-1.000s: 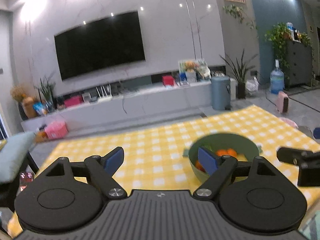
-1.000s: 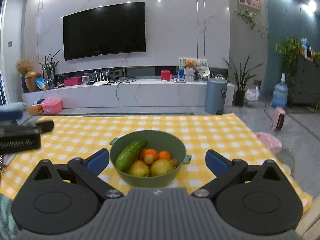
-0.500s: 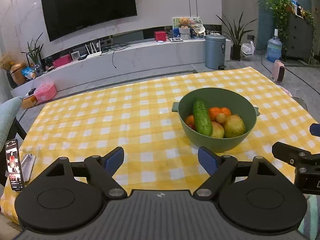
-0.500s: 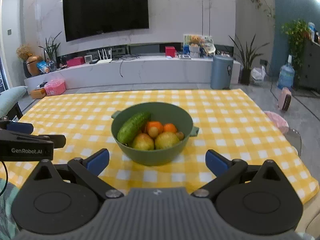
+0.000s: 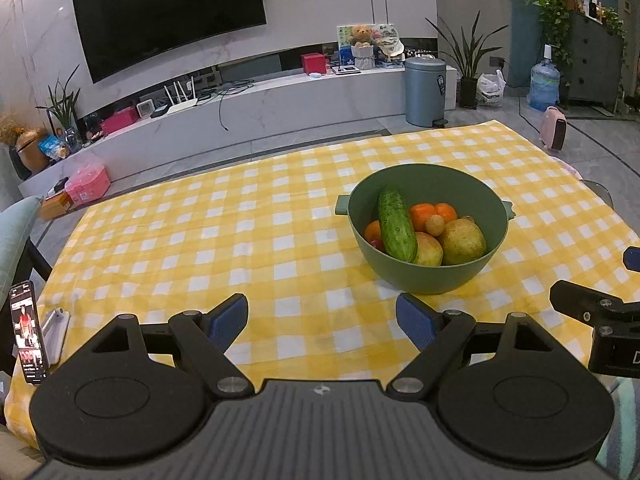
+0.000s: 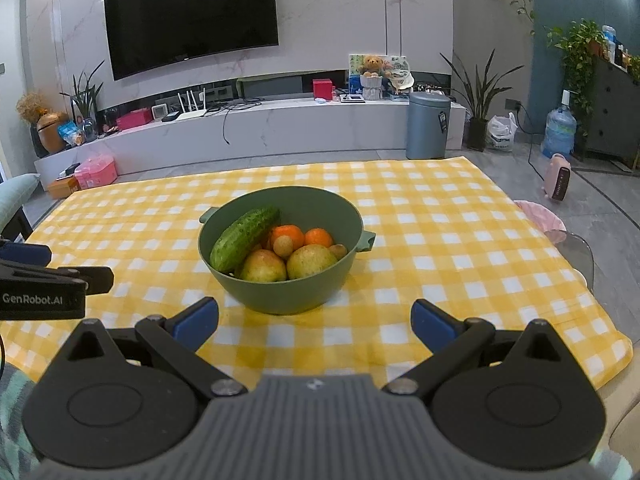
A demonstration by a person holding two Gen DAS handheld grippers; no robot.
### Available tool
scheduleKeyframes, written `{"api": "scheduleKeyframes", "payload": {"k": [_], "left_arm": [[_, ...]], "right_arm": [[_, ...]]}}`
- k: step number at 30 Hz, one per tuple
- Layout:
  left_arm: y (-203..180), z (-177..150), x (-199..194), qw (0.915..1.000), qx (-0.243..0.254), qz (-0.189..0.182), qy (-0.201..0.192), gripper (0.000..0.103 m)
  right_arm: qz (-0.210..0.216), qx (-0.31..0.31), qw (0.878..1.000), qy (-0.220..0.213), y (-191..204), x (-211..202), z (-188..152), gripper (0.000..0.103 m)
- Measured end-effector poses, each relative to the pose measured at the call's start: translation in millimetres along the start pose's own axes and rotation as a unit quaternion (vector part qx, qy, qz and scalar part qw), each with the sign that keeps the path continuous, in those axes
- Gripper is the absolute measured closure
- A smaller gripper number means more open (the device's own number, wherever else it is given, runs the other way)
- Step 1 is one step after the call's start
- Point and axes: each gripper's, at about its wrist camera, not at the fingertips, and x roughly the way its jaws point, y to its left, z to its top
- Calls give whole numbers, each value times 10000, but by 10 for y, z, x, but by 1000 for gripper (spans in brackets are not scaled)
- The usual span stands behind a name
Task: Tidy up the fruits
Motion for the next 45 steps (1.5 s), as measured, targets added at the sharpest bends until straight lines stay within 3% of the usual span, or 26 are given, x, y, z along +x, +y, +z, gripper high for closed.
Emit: {"api": "scheduleKeyframes", "payload": {"k": [45], "left_arm": [[19,-14,-78,10000,56,-29,-53,5]], "right_arm": [[-20,28,10000,61,22,-19,-33,4]]}}
